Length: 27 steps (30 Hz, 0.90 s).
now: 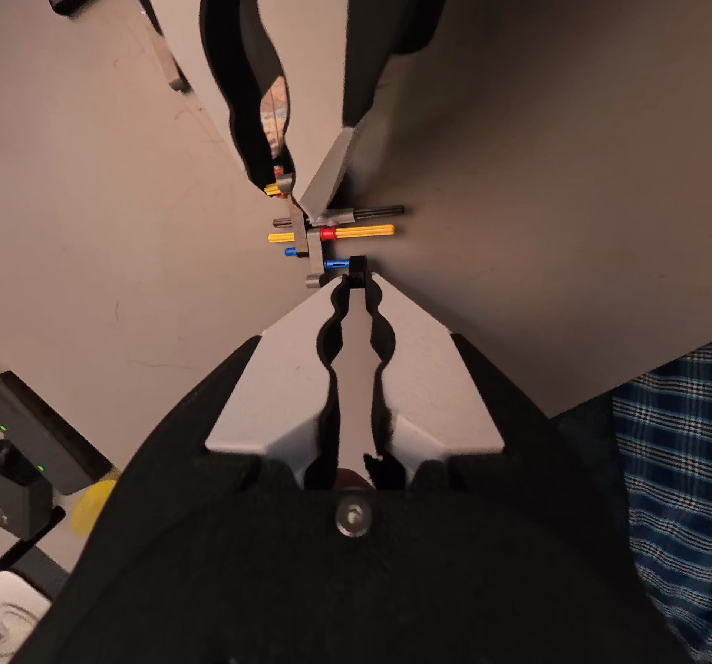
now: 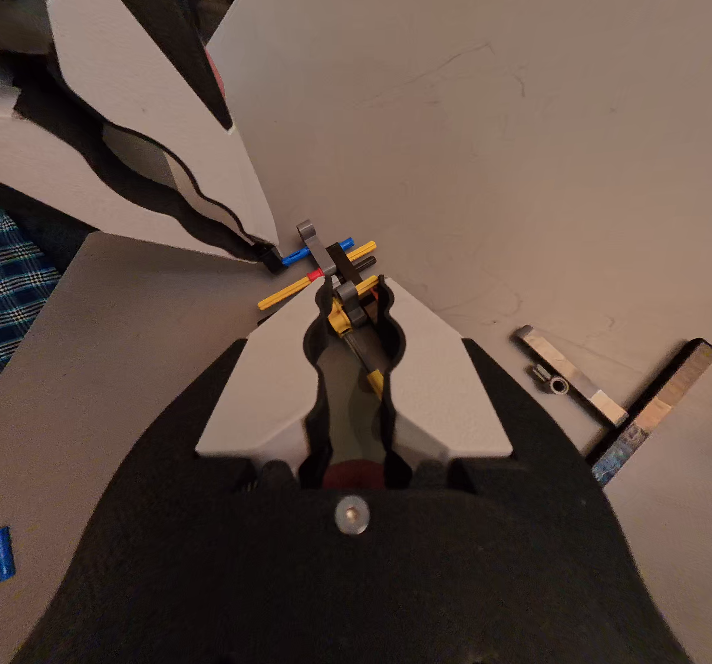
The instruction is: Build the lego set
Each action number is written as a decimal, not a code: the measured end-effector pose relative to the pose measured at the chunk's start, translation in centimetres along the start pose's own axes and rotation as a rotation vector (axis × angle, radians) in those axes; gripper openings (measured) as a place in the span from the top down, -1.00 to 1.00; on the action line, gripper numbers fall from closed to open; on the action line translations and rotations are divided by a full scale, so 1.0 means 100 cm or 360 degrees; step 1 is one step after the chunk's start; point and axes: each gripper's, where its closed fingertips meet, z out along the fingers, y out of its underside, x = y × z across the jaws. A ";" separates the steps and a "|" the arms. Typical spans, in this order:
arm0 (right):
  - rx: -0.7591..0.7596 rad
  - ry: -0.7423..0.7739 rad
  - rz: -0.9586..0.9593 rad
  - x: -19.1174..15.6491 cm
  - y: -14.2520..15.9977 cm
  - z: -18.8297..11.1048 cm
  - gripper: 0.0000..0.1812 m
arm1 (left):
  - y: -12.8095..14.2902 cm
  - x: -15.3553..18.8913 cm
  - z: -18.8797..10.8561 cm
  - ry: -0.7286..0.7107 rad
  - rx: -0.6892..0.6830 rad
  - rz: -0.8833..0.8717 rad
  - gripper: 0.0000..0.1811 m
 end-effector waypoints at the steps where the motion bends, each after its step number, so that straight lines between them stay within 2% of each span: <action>1: -0.0005 0.0007 -0.0005 0.000 0.000 0.000 0.77 | 0.000 0.001 0.000 -0.0024 0.0010 0.0046 0.94; 4: -0.0009 0.0014 -0.0010 -0.001 0.001 0.000 0.78 | 0.000 0.002 0.001 -0.0137 0.0010 0.0221 0.93; 9: -0.0008 0.0033 0.0012 0.001 0.001 -0.001 0.78 | 0.000 -0.002 0.001 -0.0183 0.0049 0.0200 0.93; 18: -0.0022 0.0041 0.0079 0.001 0.002 -0.001 0.78 | 0.001 -0.003 0.002 0.0072 0.0120 -0.0019 0.93; 27: -0.0039 0.0065 0.0127 0.002 0.002 -0.001 0.78 | 0.002 -0.005 0.003 0.0163 0.0216 0.0076 0.93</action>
